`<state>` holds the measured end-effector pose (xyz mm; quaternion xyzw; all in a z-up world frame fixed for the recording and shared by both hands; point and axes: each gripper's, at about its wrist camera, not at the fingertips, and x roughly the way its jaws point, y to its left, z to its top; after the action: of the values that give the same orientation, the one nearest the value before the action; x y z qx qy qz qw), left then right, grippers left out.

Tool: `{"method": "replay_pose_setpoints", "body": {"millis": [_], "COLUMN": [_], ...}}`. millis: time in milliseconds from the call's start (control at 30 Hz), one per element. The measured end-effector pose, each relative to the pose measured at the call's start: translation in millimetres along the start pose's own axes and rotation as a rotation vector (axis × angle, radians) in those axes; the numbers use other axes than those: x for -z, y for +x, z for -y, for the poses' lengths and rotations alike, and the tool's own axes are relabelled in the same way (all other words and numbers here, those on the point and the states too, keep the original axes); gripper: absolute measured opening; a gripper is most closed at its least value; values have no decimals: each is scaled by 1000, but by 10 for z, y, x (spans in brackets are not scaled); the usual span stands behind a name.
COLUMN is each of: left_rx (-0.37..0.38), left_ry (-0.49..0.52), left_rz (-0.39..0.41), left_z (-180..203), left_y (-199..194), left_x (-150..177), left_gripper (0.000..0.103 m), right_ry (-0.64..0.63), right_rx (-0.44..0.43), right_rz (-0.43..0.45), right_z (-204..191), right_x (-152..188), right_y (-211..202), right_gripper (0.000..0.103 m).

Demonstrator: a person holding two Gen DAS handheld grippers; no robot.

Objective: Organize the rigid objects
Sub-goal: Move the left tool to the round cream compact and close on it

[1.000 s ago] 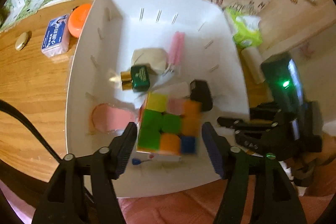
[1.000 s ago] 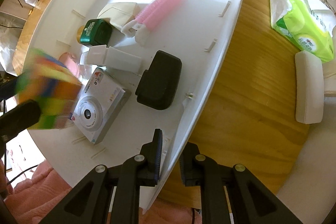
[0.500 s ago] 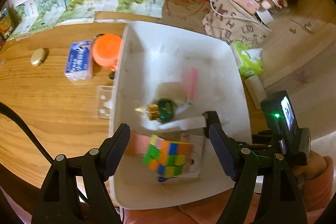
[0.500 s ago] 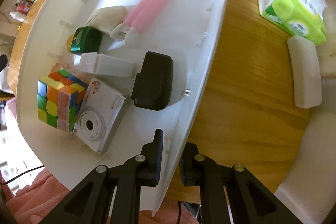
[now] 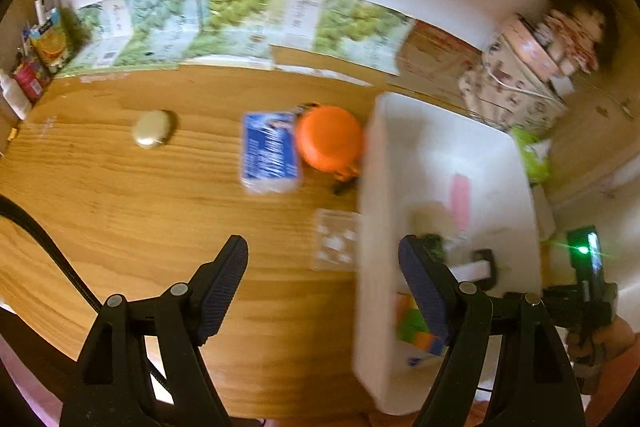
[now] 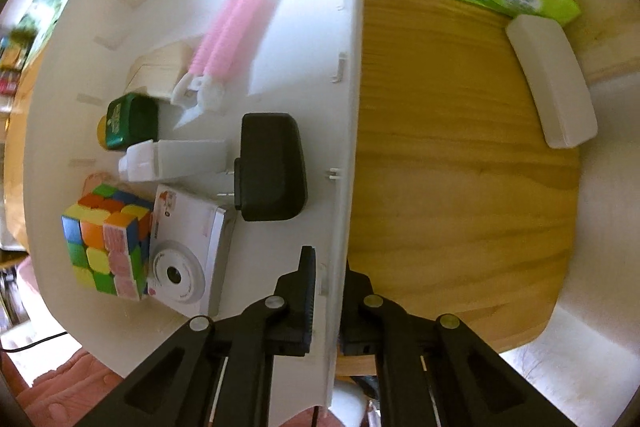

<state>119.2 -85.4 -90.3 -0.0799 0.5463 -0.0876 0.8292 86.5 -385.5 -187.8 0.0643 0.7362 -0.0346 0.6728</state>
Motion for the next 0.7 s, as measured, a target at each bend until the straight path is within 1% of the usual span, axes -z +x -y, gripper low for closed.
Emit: {"method": "replay_pose_setpoints", "body": {"millis": [167,367,567,700], "left_rx": [-35,-76,-140,-165], "left_ry": [-21,-36,-40,-61], "left_rz": [0,-8,-26,-49], "left_z": [-421,-833,-1240,-1473], "left_y": [41,144,374,559], "left_x": [-215,-477,-714,-819], "left_gripper": [81,81,83,83], "right_ry": [76,146,197,229], "right_rx": [17,33,48,55], "right_rz": [8,16,22,23], "right_z": [94,200,337,428], "right_x": [-29,-34,-52,-18], "right_y": [1,-13,-71,-141], "right_gripper": [8,8,8,8]}}
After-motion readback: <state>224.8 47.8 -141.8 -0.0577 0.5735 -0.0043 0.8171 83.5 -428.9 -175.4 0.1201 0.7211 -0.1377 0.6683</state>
